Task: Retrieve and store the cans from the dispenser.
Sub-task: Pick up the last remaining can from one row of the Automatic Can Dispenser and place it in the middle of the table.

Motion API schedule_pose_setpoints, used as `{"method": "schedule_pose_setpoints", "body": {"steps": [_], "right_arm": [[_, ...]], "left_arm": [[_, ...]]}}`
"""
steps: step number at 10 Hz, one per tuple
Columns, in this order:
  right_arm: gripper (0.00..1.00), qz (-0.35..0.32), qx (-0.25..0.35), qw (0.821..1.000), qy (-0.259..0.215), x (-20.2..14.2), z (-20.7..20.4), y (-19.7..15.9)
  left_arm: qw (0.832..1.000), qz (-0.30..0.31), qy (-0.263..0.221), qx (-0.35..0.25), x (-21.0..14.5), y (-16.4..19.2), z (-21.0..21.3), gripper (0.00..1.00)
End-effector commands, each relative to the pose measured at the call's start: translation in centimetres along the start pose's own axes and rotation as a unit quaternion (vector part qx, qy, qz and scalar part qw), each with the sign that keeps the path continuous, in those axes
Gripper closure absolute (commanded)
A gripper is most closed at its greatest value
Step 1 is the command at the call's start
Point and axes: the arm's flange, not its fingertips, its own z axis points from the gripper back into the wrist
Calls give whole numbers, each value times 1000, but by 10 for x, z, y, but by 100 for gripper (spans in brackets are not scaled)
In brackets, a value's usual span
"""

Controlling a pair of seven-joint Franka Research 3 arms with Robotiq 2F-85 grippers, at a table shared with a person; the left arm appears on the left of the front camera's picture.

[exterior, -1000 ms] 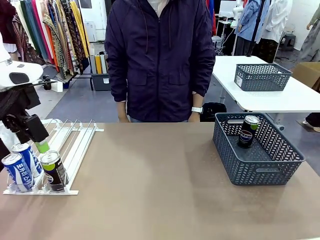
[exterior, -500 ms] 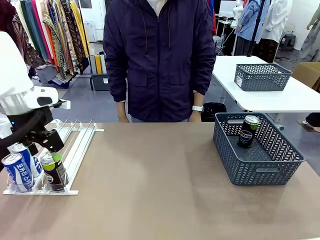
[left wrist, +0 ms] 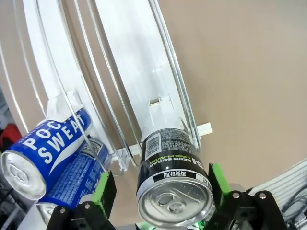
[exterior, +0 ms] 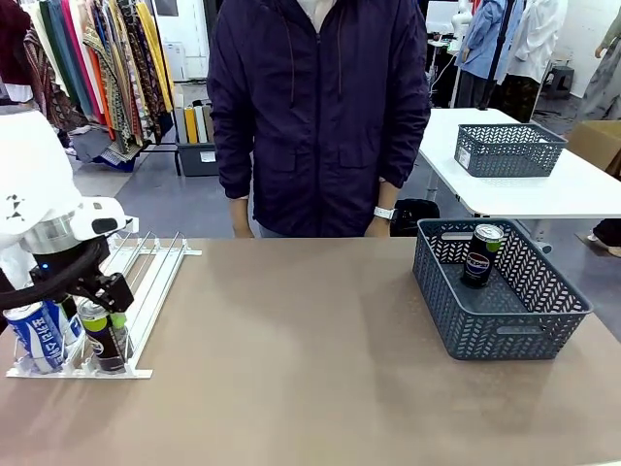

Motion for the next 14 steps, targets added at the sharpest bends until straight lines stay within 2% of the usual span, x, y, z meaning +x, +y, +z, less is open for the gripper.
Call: {"method": "schedule_pose_setpoints", "body": {"steps": [1,7,9,14], "right_arm": [[0,-2,4,1000,0,0,1,3],[0,-2,4,1000,0,0,1,3],[0,-2,4,1000,0,0,1,3],[0,-2,4,1000,0,0,1,3]], "left_arm": [[1000,14,0,-1,-2,0,-10,0],[1000,-9,-18,-23,4,-5,-14,0],[1000,-6,-15,-16,4,-4,-12,100],[1000,-6,-17,-11,2,-4,-10,100]]}}
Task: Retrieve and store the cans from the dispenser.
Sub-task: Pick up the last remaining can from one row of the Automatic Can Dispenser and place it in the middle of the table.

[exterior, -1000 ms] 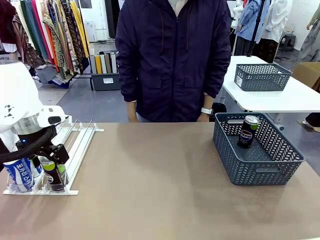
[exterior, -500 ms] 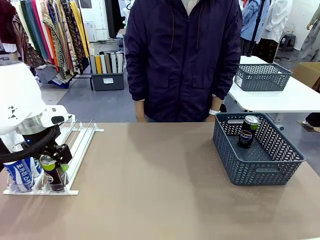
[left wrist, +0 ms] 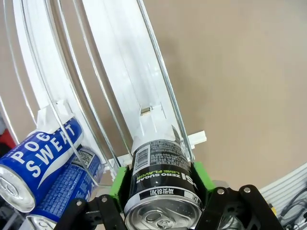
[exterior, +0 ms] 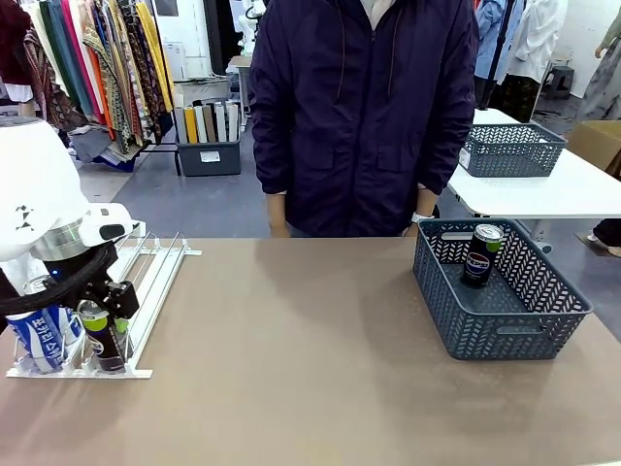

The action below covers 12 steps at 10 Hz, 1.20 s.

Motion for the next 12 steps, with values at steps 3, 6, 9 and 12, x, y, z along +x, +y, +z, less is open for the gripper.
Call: {"method": "schedule_pose_setpoints", "body": {"steps": [3,6,9,12], "right_arm": [[0,-2,4,1000,0,0,1,3],[0,-2,4,1000,0,0,1,3],[0,-2,4,1000,0,0,1,3],[0,-2,4,1000,0,0,1,3]], "left_arm": [[999,-12,-32,15,-3,-1,63,100],[997,-33,-74,7,-11,-8,189,100],[993,-16,-113,-4,-29,-3,229,100],[994,-18,-105,11,-31,-12,242,100]]}}
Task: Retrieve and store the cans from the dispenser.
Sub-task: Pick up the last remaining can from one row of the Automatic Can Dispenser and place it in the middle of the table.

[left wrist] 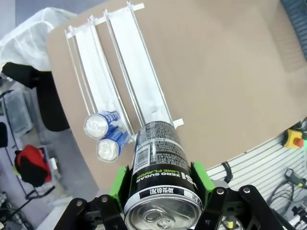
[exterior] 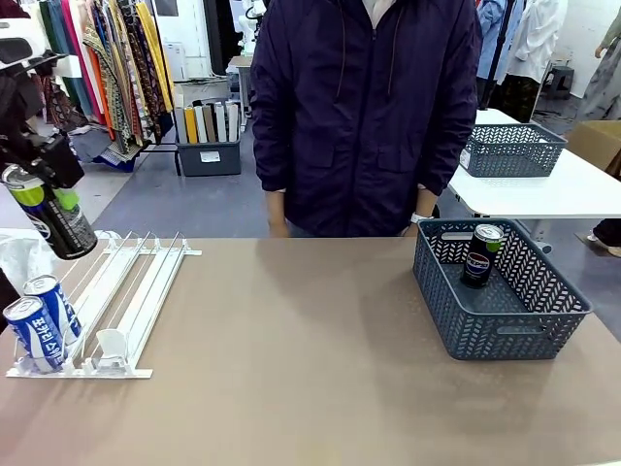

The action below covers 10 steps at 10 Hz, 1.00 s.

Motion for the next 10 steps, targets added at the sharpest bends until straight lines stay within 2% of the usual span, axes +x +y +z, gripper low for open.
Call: {"method": "schedule_pose_setpoints", "body": {"steps": [1,3,4,5,7,8,10], "right_arm": [[0,-1,4,1000,0,0,1,3],[0,-1,4,1000,0,0,1,3],[0,-1,4,1000,0,0,1,3],[0,-1,4,1000,0,0,1,3],[0,-1,4,1000,0,0,1,3],[0,-1,4,1000,0,0,1,3],[0,-1,4,1000,0,0,1,3]], "left_arm": [[1000,-6,-4,6,1,-5,5,100],[1000,-3,1,1,1,-3,-1,100],[1000,-16,-20,6,14,-24,-8,100],[997,-50,-55,-15,38,-62,-22,100],[989,-123,-77,-41,95,-158,-65,100],[982,-163,-75,-55,118,-209,-92,100],[967,-233,-47,-94,142,-281,-151,100]]}}
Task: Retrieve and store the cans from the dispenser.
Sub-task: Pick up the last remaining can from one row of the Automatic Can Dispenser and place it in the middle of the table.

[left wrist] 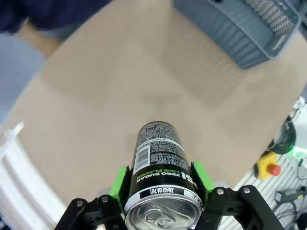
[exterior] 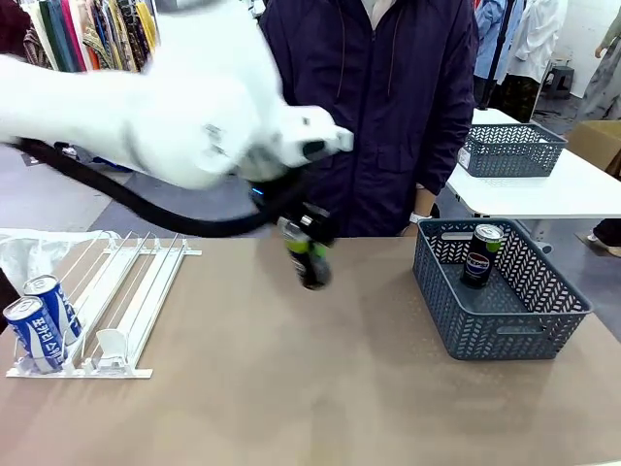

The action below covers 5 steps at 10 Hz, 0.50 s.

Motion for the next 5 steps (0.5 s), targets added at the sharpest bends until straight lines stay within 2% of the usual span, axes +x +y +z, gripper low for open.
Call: {"method": "schedule_pose_setpoints", "body": {"steps": [1,2,5], "right_arm": [[0,-2,4,1000,0,0,1,3],[0,-2,4,1000,0,0,1,3],[0,-2,4,1000,0,0,1,3]], "left_arm": [[999,-36,11,-4,35,-3,-48,100],[999,-33,32,10,33,-8,-73,100],[996,-17,81,24,26,2,-88,100]]}}
